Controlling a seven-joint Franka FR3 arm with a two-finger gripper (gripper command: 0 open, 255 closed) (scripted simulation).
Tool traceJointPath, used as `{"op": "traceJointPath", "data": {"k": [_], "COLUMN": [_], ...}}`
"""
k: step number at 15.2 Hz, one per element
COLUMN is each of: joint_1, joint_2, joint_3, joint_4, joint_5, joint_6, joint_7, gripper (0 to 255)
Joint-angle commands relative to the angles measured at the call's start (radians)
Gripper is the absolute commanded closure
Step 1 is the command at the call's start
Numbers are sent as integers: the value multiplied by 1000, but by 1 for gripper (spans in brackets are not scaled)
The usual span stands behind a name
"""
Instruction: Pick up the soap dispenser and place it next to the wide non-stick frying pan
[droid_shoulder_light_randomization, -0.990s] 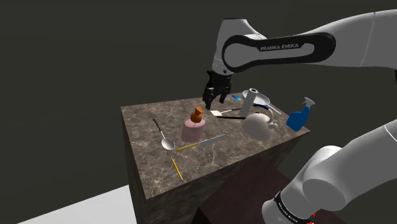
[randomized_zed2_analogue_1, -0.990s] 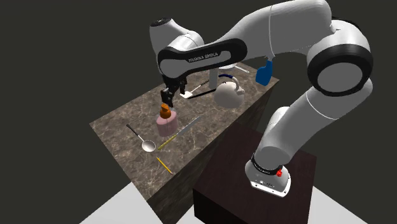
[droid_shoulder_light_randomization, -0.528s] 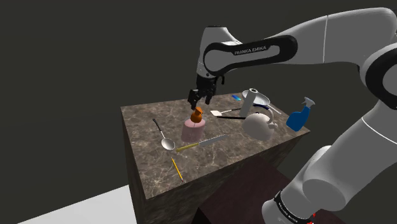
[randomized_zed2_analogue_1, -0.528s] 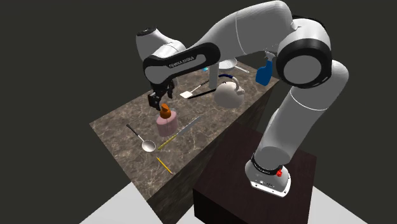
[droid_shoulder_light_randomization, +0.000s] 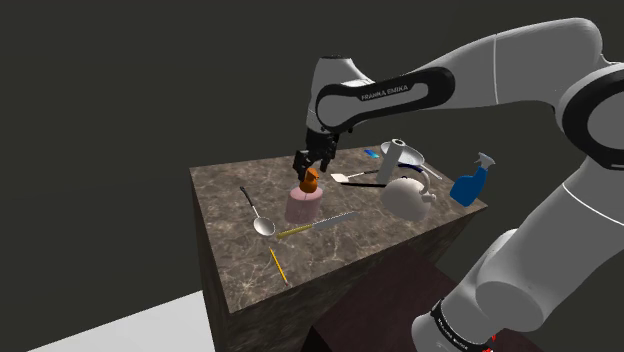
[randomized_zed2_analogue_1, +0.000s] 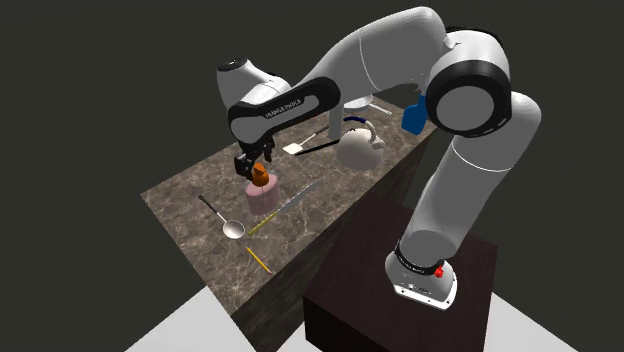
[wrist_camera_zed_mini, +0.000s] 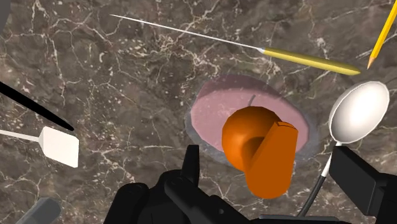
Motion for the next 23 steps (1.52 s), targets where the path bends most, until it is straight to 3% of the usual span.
{"op": "traceJointPath", "data": {"k": [1, 5, 6, 15, 23], "joint_1": [0, 0, 0, 0, 0], "joint_2": [1, 1, 1, 1, -35], "joint_3": [0, 0, 0, 0, -1], "joint_4": [-1, 0, 0, -1, 69], "joint_5": [0, 0, 0, 0, 6], "joint_6": [2, 2, 2, 2, -103], "joint_7": [0, 0, 0, 0, -6], "gripper": [0, 0, 255, 255, 255]}}
